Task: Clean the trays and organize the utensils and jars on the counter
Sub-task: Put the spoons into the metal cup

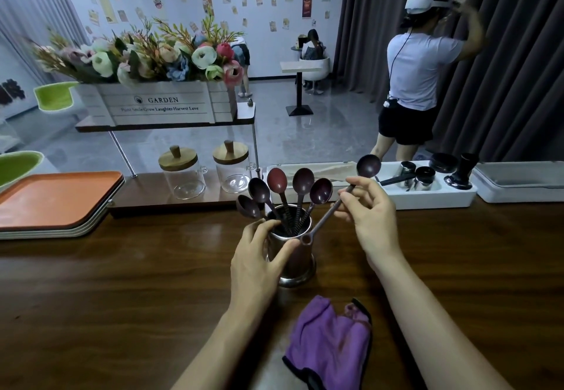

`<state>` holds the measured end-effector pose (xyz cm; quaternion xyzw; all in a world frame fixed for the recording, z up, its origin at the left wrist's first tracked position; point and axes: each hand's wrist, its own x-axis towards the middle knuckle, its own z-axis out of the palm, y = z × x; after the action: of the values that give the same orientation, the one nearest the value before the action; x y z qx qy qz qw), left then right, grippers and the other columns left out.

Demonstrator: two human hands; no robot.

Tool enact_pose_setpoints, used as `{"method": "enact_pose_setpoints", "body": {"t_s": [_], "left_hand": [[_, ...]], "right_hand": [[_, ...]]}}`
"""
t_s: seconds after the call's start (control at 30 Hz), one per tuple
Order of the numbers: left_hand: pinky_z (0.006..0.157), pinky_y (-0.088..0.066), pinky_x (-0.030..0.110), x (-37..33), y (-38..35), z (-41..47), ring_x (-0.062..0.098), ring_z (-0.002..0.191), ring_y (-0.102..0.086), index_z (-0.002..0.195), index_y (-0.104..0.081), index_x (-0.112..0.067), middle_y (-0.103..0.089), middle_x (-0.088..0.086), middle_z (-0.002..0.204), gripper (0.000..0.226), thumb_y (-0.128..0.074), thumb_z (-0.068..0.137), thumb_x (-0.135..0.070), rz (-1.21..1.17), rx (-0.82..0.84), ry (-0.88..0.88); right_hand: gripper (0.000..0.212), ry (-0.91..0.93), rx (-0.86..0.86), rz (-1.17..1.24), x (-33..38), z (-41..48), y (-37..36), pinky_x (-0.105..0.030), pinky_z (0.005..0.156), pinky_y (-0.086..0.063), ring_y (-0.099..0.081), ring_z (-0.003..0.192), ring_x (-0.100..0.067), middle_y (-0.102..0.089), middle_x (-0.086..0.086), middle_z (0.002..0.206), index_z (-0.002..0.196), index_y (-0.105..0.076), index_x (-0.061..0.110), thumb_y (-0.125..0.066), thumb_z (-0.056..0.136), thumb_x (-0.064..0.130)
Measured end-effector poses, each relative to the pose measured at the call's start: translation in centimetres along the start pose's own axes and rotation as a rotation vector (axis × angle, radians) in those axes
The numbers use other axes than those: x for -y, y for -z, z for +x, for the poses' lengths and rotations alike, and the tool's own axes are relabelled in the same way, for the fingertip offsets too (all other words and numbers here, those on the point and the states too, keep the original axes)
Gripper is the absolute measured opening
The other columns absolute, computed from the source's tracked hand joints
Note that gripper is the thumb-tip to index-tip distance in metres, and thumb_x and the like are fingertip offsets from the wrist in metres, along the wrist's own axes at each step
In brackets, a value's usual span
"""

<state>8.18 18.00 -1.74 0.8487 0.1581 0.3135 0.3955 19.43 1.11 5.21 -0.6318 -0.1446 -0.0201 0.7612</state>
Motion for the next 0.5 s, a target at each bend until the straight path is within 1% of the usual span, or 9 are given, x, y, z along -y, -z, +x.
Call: {"method": "enact_pose_setpoints", "body": {"t_s": [0.17,0.27,0.33,0.4,0.5], "left_hand": [[0.087,-0.055,0.038,0.1,-0.1,0.0,0.006,0.105,-0.063,0.123,-0.059,-0.047,-0.054,-0.023,0.124,0.056,-0.059,0.078,-0.080,-0.014,-0.005,-0.006],[0.088,-0.055,0.037,0.1,-0.1,0.1,0.006,0.108,-0.062,0.123,-0.060,-0.045,-0.054,-0.023,0.124,0.057,-0.058,0.079,-0.080,-0.014,-0.013,-0.014],[0.088,-0.054,0.036,0.1,-0.1,0.1,0.006,0.109,-0.061,0.123,-0.061,-0.044,-0.055,-0.023,0.124,0.057,-0.058,0.078,-0.079,-0.011,-0.019,-0.018],[0.088,-0.053,0.034,0.1,-0.1,0.1,0.006,0.110,-0.061,0.123,-0.061,-0.044,-0.054,-0.023,0.124,0.057,-0.057,0.078,-0.078,-0.010,-0.019,-0.022],[0.087,-0.052,0.032,0.2,-0.2,0.2,0.008,0.110,-0.061,0.123,-0.061,-0.043,-0.055,-0.022,0.124,0.059,-0.055,0.077,-0.079,-0.005,-0.017,-0.022]], "right_hand": [[0.022,0.046,-0.061,0.031,0.5,0.2,-0.8,-0.026,0.071,-0.060,-0.073,0.090,-0.016,-0.063,-0.017,0.112,0.110,-0.062,0.019,-0.060,0.097,0.001],[0.021,0.082,-0.080,-0.001,0.6,0.3,-1.0,-0.030,0.073,-0.061,-0.072,0.088,-0.015,-0.062,-0.016,0.110,0.112,-0.062,0.017,-0.060,0.097,0.002],[0.022,0.129,-0.072,-0.071,0.6,0.0,-1.1,-0.034,0.075,-0.062,-0.073,0.090,-0.015,-0.063,-0.013,0.109,0.115,-0.061,0.017,-0.060,0.097,0.003],[0.024,0.171,-0.050,-0.176,0.5,-0.5,-1.3,-0.035,0.076,-0.062,-0.073,0.091,-0.016,-0.063,-0.009,0.110,0.116,-0.059,0.020,-0.060,0.098,0.006],[0.025,0.202,-0.024,-0.341,0.1,-1.2,-1.8,-0.037,0.073,-0.063,-0.073,0.085,-0.012,-0.064,0.002,0.105,0.116,-0.059,0.025,-0.062,0.097,0.009]]}}
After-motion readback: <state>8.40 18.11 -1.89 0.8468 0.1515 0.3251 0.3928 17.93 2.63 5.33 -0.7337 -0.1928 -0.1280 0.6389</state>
